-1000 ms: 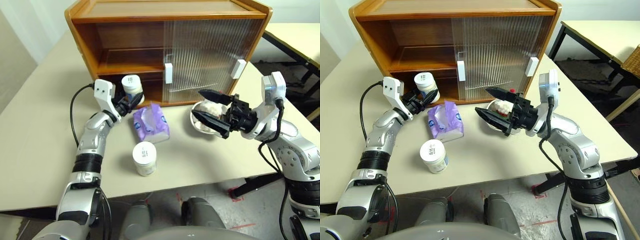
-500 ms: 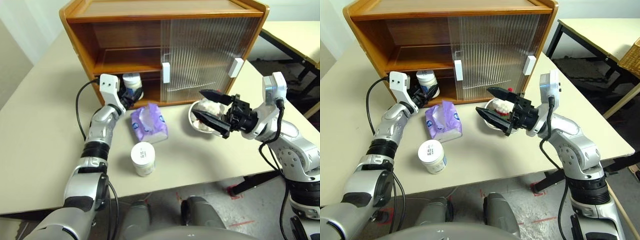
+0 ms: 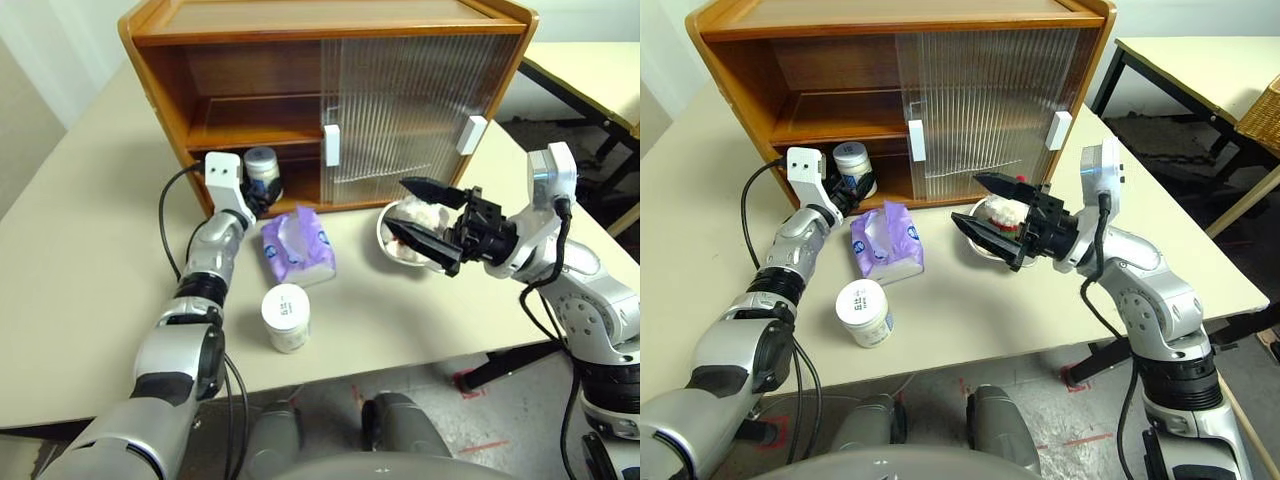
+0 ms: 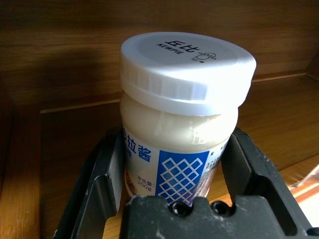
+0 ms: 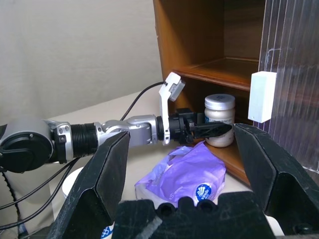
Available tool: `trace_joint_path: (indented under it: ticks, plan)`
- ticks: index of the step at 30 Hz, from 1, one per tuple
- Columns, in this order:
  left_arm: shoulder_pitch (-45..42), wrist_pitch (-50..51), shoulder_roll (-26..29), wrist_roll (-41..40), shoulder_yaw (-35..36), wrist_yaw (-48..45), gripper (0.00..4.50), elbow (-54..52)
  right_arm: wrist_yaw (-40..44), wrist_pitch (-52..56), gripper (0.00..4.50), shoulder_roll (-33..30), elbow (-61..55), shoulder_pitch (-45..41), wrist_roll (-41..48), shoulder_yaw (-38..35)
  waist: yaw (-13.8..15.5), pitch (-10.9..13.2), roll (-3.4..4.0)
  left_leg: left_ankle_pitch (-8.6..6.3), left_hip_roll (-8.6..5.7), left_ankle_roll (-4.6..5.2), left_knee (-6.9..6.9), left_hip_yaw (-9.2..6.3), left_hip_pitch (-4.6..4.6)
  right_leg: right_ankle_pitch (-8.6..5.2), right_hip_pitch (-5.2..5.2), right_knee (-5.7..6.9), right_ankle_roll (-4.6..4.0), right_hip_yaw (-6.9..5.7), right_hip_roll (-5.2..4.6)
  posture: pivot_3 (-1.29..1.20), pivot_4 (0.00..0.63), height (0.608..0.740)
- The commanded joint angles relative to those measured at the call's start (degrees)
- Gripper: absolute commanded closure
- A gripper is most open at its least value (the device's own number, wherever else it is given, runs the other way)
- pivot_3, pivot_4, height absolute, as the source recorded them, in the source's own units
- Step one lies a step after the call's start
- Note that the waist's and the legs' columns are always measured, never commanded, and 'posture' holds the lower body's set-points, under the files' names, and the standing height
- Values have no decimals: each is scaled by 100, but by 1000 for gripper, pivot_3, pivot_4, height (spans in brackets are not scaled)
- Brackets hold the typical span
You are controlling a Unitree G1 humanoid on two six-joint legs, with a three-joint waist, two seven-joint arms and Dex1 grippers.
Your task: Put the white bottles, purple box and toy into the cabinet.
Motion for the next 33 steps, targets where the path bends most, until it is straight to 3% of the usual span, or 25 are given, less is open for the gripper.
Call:
trace_joint_path:
  ticks: [1, 25, 33]
  plan:
    - [-244, -267, 9, 123, 22, 126, 1405, 274, -64, 9, 0, -70, -184, 136, 47, -160, -2, 0, -1, 0, 0, 0, 0, 0, 0, 0, 0, 0, 0, 0, 0, -92, 0, 740]
    - [-706, -422, -56, 410, 13, 435, 1405, 1079, -540, 90, 0, -210, -773, 650, 203, -466, -452, -4, -6, -5, 2, -8, 5, 3, 0, 5, 1, 2, 8, 3, -1, -171, 0, 740]
    - [-613, -461, 3, 455, 18, 520, 1405, 1081, -505, 90, 0, -227, -705, 576, 199, -431, -473, -4, -6, -6, 2, -11, 7, 2, -1, 9, 1, 2, 15, 4, -5, -161, 0, 740]
